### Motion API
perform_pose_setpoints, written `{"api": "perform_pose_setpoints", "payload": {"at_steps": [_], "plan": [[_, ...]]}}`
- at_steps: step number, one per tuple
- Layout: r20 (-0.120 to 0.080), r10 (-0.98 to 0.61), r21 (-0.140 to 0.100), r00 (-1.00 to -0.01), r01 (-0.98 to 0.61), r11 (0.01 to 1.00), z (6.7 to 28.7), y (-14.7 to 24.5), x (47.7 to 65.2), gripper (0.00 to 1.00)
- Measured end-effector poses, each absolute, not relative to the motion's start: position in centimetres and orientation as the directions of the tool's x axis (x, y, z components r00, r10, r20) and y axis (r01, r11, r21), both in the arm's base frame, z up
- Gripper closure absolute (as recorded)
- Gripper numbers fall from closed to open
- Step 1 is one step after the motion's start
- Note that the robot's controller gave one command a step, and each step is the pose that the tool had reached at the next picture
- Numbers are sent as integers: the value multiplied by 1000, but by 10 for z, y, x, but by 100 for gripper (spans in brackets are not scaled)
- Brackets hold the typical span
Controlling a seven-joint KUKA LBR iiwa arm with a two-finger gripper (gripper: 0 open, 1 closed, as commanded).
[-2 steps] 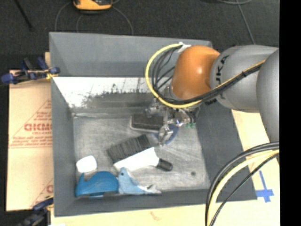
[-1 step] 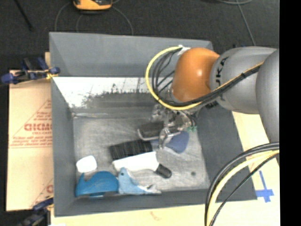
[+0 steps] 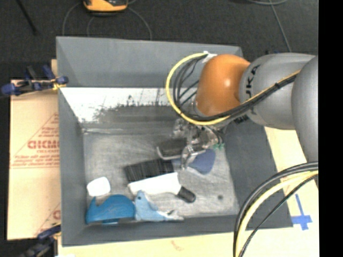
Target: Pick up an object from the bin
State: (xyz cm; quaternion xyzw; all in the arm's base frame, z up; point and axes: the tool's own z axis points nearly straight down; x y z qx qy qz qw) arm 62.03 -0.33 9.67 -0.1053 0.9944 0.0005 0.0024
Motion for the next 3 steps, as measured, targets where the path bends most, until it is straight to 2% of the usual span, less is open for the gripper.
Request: {"api": "perform_pose_setpoints", "payload": {"at_steps": [1, 2, 3], "plan": [[0, -209, 2, -978, -209, 978, 101, -3, 619, 100], [5, -208, 2, -978, -208, 978, 121, -3, 618, 100], [-7, -208, -1, -978, -208, 978, 136, -4, 621, 100]]}}
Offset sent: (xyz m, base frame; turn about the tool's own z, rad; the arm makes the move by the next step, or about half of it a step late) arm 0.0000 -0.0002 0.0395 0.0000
